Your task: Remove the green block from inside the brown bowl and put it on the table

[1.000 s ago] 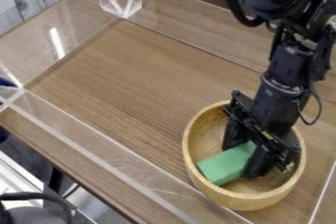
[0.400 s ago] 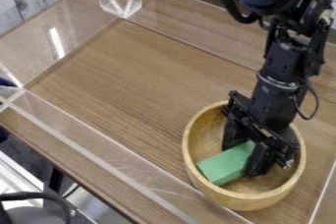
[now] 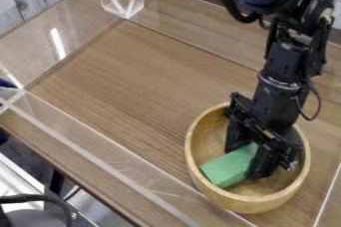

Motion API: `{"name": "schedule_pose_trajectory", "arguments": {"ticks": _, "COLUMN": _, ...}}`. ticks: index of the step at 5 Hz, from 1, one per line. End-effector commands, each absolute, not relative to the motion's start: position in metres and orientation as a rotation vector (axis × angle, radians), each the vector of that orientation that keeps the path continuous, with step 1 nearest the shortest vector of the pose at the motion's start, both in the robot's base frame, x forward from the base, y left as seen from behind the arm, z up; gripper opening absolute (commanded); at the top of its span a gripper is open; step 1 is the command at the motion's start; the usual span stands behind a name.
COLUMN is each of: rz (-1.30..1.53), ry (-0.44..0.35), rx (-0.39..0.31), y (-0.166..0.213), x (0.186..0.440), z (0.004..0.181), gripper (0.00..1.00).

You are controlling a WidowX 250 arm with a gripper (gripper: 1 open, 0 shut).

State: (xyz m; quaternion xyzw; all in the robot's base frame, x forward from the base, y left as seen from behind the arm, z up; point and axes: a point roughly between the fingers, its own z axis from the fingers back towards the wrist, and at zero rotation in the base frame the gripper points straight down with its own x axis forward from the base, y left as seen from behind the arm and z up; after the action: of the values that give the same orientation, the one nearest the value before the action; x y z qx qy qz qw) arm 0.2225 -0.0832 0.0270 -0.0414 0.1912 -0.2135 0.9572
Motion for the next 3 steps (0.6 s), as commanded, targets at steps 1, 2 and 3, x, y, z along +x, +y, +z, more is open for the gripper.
{"name": "schedule_pose_trajectory", "arguments": {"ticks": 1, "rz": -0.427, "ry": 0.362, "rx": -0.107, "y": -0.077, "x": 0.2223, "z": 0.0392, "gripper": 0.0}}
{"name": "schedule_pose_trajectory", "arguments": {"ticks": 2, "rz": -0.439, "ry": 0.361, "rx": -0.112, "y": -0.0779, "x": 0.2179, "z": 0.0387, "gripper": 0.0}}
{"name": "schedule_pose_trajectory", "arguments": {"ticks": 3, "rz": -0.452, "ry": 0.361, "rx": -0.117, "y": -0.079, "x": 0.2138, "z": 0.0377, "gripper": 0.0}}
